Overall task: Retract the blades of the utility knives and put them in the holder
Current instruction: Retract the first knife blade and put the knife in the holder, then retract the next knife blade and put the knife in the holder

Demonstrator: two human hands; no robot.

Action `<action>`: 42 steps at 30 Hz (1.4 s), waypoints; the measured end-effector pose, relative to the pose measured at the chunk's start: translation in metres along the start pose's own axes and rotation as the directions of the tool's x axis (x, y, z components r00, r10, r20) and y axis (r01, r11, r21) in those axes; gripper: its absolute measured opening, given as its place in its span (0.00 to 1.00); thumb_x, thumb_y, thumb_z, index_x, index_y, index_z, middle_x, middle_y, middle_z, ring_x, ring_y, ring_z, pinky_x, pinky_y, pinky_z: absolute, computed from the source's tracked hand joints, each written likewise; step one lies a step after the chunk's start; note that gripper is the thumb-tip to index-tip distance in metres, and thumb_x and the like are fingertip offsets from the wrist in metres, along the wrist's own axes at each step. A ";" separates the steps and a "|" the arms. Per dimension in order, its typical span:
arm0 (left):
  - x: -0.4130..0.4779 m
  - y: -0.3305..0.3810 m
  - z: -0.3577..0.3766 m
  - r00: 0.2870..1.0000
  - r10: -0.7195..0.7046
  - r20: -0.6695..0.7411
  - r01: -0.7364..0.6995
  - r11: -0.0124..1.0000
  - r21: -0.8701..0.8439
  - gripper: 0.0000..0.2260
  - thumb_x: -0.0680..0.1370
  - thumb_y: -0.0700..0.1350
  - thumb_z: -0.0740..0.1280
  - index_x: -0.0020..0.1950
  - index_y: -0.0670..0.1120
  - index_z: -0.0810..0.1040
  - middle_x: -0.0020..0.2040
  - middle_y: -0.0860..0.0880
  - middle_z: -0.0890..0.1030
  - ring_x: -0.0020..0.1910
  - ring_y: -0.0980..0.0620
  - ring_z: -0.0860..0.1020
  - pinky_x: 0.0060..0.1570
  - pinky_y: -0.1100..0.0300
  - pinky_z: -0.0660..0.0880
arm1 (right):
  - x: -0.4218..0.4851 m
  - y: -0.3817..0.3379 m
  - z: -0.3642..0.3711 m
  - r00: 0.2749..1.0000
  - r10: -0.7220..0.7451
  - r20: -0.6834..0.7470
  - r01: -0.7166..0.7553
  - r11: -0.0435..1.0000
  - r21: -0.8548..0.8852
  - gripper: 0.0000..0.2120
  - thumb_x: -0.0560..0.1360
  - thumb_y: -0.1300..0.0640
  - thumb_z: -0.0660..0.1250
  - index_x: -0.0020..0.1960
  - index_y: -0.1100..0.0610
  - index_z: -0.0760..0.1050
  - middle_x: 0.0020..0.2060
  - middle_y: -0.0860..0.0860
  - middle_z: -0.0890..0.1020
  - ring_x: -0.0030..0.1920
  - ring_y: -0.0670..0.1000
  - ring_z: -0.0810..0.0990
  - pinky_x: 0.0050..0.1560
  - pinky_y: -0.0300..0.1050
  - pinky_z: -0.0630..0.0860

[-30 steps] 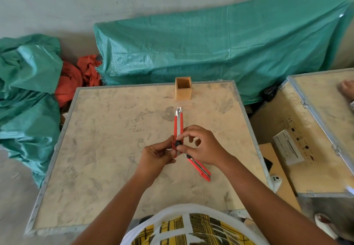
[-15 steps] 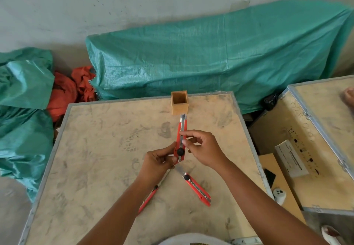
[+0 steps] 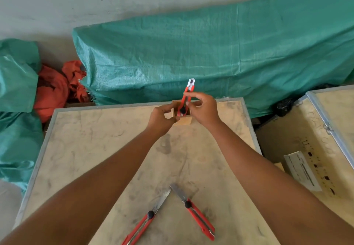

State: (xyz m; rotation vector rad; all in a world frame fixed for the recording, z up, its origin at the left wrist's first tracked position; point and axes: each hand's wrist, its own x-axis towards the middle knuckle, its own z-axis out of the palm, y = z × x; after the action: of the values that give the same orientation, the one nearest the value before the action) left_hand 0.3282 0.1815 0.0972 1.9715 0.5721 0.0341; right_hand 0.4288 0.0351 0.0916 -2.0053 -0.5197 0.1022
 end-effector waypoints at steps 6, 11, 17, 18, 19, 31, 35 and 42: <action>0.054 -0.023 0.022 0.987 -0.152 0.058 0.136 0.966 0.221 0.37 0.74 0.44 0.75 0.78 0.43 0.61 0.75 0.43 0.70 0.74 0.43 0.68 0.70 0.53 0.66 | 0.026 0.043 0.028 1.000 -0.026 -0.001 0.026 0.990 -0.141 0.16 0.73 0.67 0.72 0.57 0.52 0.85 0.51 0.51 0.87 0.48 0.50 0.84 0.50 0.49 0.83; 0.064 -0.040 0.032 0.986 -0.145 0.087 0.133 0.982 0.135 0.24 0.74 0.38 0.73 0.69 0.47 0.75 0.60 0.44 0.83 0.62 0.45 0.80 0.59 0.55 0.76 | 0.027 0.060 0.037 1.000 0.001 0.000 -0.001 0.979 -0.206 0.16 0.73 0.70 0.72 0.55 0.54 0.85 0.50 0.53 0.87 0.47 0.48 0.82 0.51 0.39 0.77; 0.060 -0.037 0.028 0.987 -0.127 0.096 0.119 0.989 0.082 0.24 0.74 0.37 0.73 0.69 0.48 0.76 0.61 0.47 0.83 0.60 0.47 0.81 0.56 0.58 0.75 | 0.020 0.054 0.036 0.999 0.040 -0.017 -0.043 0.985 -0.166 0.15 0.74 0.70 0.70 0.57 0.57 0.85 0.53 0.55 0.87 0.51 0.52 0.84 0.57 0.41 0.78; 0.057 -0.036 0.027 0.987 -0.127 0.095 0.121 0.990 0.071 0.25 0.74 0.37 0.73 0.70 0.48 0.76 0.62 0.47 0.82 0.60 0.47 0.81 0.56 0.57 0.75 | 0.017 0.051 0.035 0.999 0.041 -0.023 -0.044 0.987 -0.157 0.16 0.74 0.70 0.70 0.57 0.57 0.85 0.54 0.55 0.87 0.52 0.53 0.84 0.59 0.43 0.79; 0.053 -0.035 0.025 0.987 -0.132 0.095 0.127 0.990 0.059 0.25 0.74 0.38 0.73 0.70 0.48 0.75 0.63 0.47 0.82 0.61 0.46 0.81 0.56 0.56 0.76 | 0.012 0.048 0.034 0.999 0.037 -0.034 -0.041 0.988 -0.150 0.16 0.74 0.70 0.70 0.58 0.57 0.85 0.55 0.55 0.87 0.53 0.54 0.84 0.60 0.45 0.80; -0.107 -0.096 -0.020 0.945 -0.328 0.017 0.328 0.940 -0.099 0.17 0.77 0.44 0.72 0.66 0.47 0.79 0.64 0.48 0.81 0.51 0.51 0.81 0.55 0.52 0.80 | -0.147 0.018 0.048 0.966 0.244 0.089 -0.239 0.969 -0.060 0.15 0.77 0.66 0.69 0.62 0.57 0.82 0.59 0.51 0.85 0.50 0.46 0.82 0.48 0.19 0.72; -0.165 -0.129 -0.036 0.935 -0.353 0.014 0.353 0.932 -0.078 0.16 0.77 0.45 0.71 0.65 0.47 0.80 0.62 0.49 0.82 0.48 0.53 0.81 0.46 0.59 0.76 | -0.209 0.002 0.071 0.904 0.355 0.237 -0.353 0.934 -0.053 0.14 0.77 0.65 0.69 0.60 0.56 0.83 0.51 0.50 0.86 0.50 0.50 0.86 0.51 0.26 0.76; -0.243 -0.185 -0.041 0.911 -0.411 0.029 0.410 0.911 0.043 0.17 0.77 0.42 0.70 0.65 0.45 0.79 0.61 0.47 0.83 0.48 0.52 0.81 0.50 0.62 0.75 | -0.302 -0.006 0.114 0.766 0.486 0.420 -0.415 0.874 -0.255 0.15 0.78 0.63 0.69 0.63 0.58 0.81 0.59 0.53 0.85 0.61 0.47 0.82 0.57 0.25 0.70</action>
State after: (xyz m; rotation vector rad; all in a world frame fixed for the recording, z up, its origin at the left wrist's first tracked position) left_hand 0.0318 0.1817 0.0122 1.8446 0.9583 -0.2771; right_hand 0.1213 0.0104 -0.0030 -2.2219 -0.3329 0.9009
